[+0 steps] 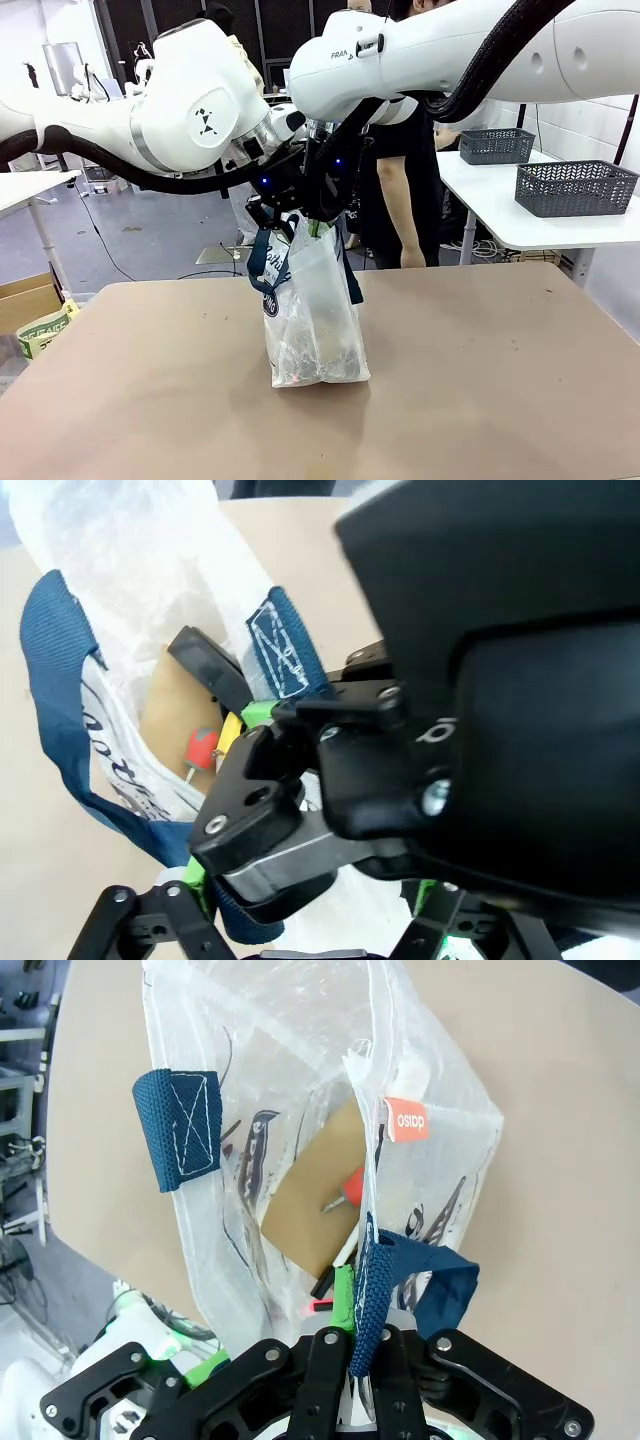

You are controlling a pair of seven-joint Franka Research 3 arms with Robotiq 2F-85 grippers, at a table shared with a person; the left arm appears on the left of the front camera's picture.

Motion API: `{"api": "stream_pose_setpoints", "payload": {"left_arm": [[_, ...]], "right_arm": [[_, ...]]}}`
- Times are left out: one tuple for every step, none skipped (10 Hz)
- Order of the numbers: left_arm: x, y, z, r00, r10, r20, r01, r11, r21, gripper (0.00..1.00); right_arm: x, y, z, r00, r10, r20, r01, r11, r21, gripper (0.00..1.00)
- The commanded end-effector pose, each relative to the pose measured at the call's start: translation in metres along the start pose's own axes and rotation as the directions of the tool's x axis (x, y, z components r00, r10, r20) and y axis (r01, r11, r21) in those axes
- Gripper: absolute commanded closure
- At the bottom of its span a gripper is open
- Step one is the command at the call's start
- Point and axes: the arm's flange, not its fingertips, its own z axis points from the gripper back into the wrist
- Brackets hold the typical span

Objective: Transfer purchased items from the store into the shopping bag.
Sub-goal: Move the Reusable shopping bag to the right side of the table.

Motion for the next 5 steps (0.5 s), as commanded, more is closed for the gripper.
{"api": "stream_pose_setpoints", "payload": {"left_arm": [[-0.0055, 0.0038, 0.0054, 1.000, -0.010, 0.029, 0.011, 0.998, -0.057, 0.00], [-0.0055, 0.0029, 0.0068, 0.999, -0.010, 0.034, 0.012, 0.998, -0.062, 0.00], [-0.0064, 0.0028, 0.0069, 0.999, -0.007, 0.037, 0.010, 0.998, -0.062, 0.00], [-0.0056, 0.0024, 0.0071, 0.999, -0.006, 0.038, 0.008, 0.998, -0.064, 0.00], [-0.0054, 0.0019, 0.0060, 0.999, -0.006, 0.032, 0.008, 0.998, -0.066, 0.00]], "right_arm": [[0.0061, 0.0041, 0.0023, 1.000, -0.018, -0.005, 0.018, 1.000, -0.018, 1.00], [0.0073, 0.0037, 0.0015, 1.000, -0.018, -0.008, 0.018, 1.000, -0.016, 1.00], [0.0087, 0.0043, 0.0005, 1.000, -0.016, -0.012, 0.016, 1.000, -0.015, 1.00], [0.0093, 0.0050, -0.0003, 1.000, -0.015, -0.015, 0.015, 1.000, -0.014, 1.00], [0.0093, 0.0051, -0.0009, 1.000, -0.014, -0.016, 0.014, 1.000, -0.016, 1.00]]}}
